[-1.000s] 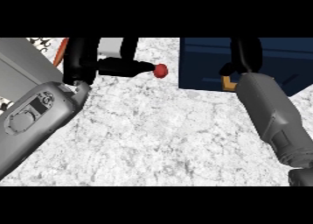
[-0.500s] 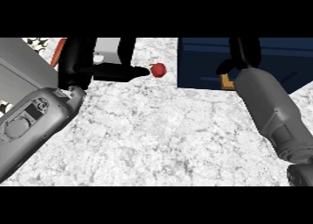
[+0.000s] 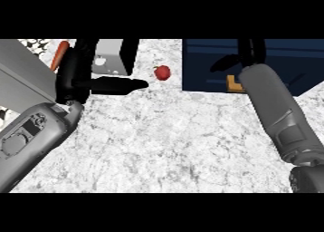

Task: Pick up the can, place it into the drawer and close the drawer

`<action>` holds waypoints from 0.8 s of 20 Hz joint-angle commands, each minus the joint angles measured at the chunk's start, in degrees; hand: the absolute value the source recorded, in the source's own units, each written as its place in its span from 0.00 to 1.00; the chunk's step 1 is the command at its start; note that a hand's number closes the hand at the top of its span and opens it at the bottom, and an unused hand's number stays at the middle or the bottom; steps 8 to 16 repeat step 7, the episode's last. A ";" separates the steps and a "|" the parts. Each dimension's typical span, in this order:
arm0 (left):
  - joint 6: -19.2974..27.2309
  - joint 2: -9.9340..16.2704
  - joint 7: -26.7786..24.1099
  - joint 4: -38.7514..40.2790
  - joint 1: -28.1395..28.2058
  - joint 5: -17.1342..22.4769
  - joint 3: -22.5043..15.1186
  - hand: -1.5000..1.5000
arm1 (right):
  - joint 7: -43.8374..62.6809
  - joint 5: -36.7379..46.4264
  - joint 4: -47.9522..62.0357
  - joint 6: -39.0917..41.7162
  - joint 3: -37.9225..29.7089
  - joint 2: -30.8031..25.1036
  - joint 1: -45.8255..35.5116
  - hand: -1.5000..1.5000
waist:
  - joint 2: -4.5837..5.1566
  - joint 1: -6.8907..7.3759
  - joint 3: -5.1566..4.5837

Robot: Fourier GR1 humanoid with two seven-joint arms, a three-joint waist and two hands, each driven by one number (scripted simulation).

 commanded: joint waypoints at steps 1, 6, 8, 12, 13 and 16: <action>-1.09 1.60 -1.05 -0.68 2.26 0.38 1.62 0.00 | -2.48 -10.19 -2.54 1.98 -7.70 5.66 -2.95 0.00 | -0.88 0.20 -0.21; -2.25 1.80 -0.97 -1.77 3.40 -0.03 2.99 0.00 | -3.83 -13.33 -1.68 5.67 -10.15 3.34 -4.63 0.00 | -0.62 -0.26 -0.31; -0.26 -0.19 -2.71 -1.62 5.35 -1.44 2.35 0.00 | -6.74 -13.98 -2.12 5.43 -10.18 4.64 -2.74 0.00 | -0.79 -0.88 -0.33; -0.26 -0.19 -2.71 -1.62 5.35 -1.44 2.35 0.00 | -6.74 -13.98 -2.12 5.43 -10.18 4.64 -2.74 0.00 | -0.79 -0.88 -0.33; -0.26 -0.19 -2.71 -1.62 5.35 -1.44 2.35 0.00 | -6.74 -13.98 -2.12 5.43 -10.18 4.64 -2.74 0.00 | -0.79 -0.88 -0.33; -0.26 -0.19 -2.71 -1.62 5.35 -1.44 2.35 0.00 | -6.74 -13.98 -2.12 5.43 -10.18 4.64 -2.74 0.00 | -0.79 -0.88 -0.33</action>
